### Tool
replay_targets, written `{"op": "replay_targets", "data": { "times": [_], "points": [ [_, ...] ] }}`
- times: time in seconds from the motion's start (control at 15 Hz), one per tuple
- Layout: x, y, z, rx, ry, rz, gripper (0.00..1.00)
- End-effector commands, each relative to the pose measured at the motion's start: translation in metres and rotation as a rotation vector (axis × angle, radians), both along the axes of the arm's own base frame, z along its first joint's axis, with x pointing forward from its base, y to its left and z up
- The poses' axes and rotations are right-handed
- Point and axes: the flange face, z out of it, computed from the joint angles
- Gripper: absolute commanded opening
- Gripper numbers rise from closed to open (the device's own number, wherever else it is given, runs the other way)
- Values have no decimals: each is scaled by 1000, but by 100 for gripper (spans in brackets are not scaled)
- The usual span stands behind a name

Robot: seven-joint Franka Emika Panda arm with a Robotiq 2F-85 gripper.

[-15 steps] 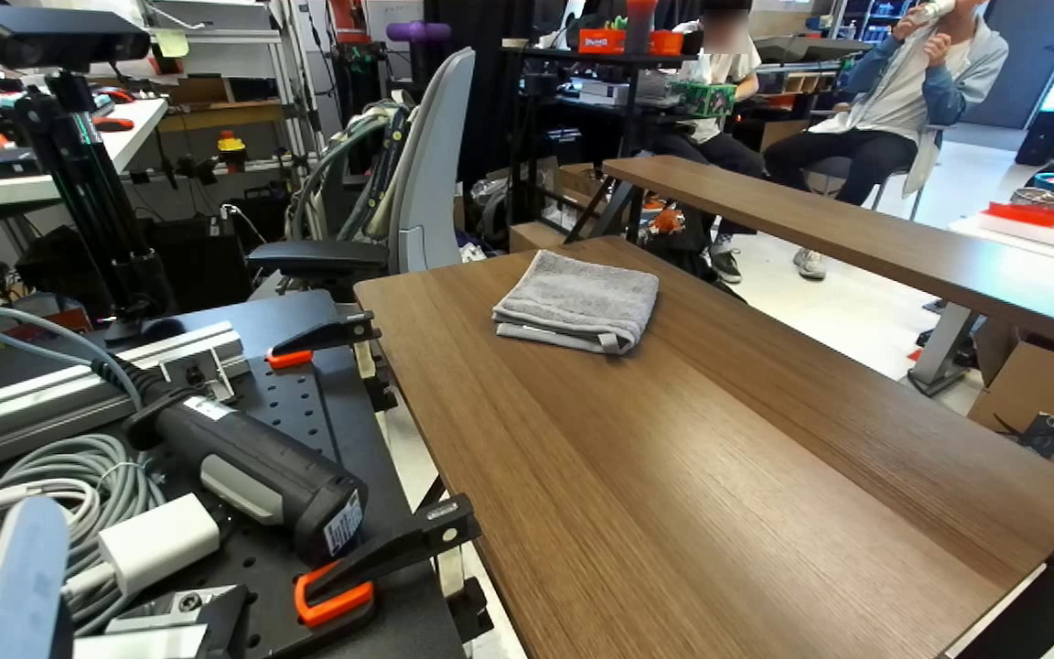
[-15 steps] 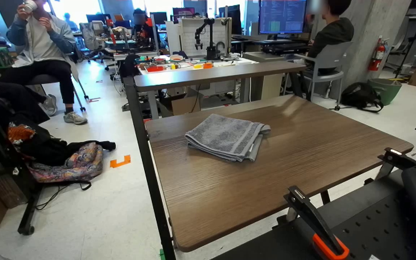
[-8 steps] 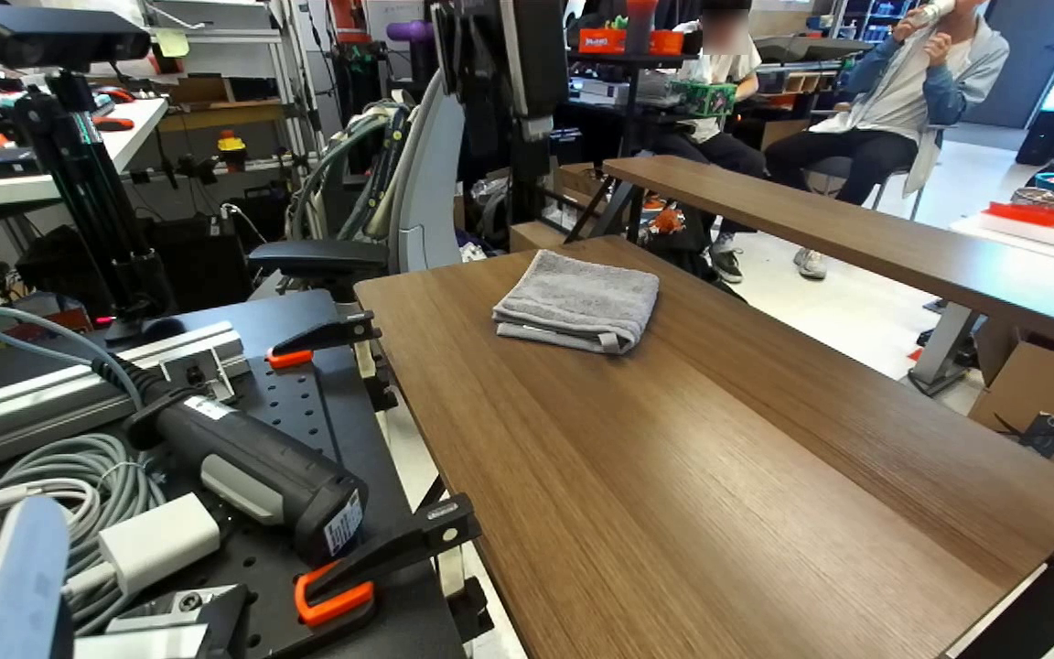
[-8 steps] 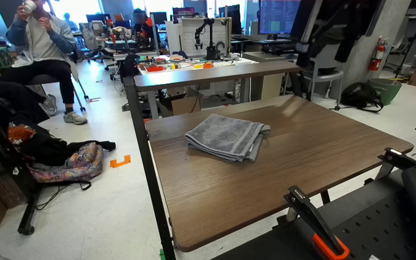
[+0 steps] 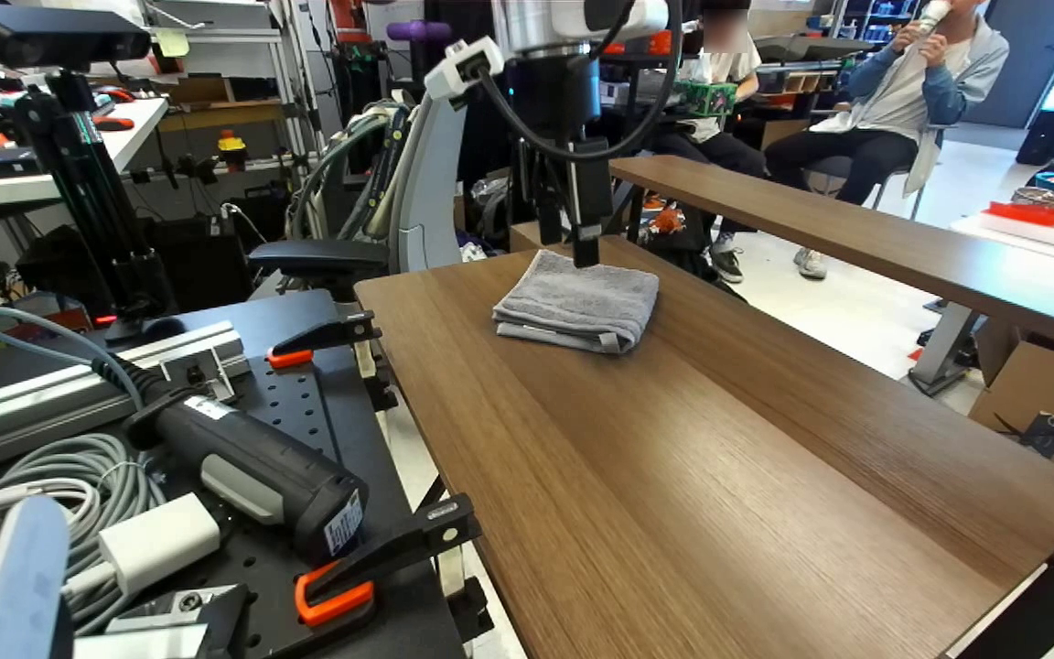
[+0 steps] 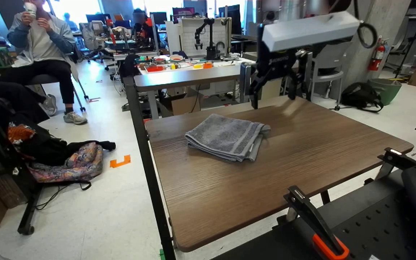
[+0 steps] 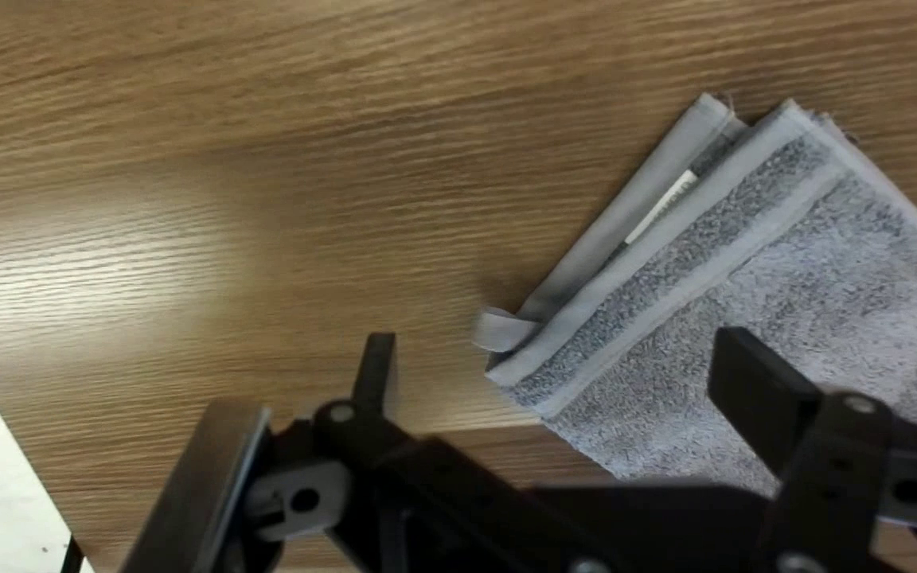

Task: Move the towel to the right

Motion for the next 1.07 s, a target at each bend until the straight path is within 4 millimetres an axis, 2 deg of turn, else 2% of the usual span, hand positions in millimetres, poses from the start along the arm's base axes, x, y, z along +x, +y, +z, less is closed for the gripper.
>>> {"op": "replay_targets", "data": {
  "times": [0.0, 0.2, 0.33, 0.73, 1.0],
  "points": [
    [35, 28, -31, -40, 13, -41, 100],
    [47, 49, -52, -15, 61, -48, 100],
    [56, 57, -59, 10, 93, -67, 100],
    [89, 60, -65, 120, 165, -112, 100],
    [102, 59, -72, 133, 155, -116, 100]
  ]
}}
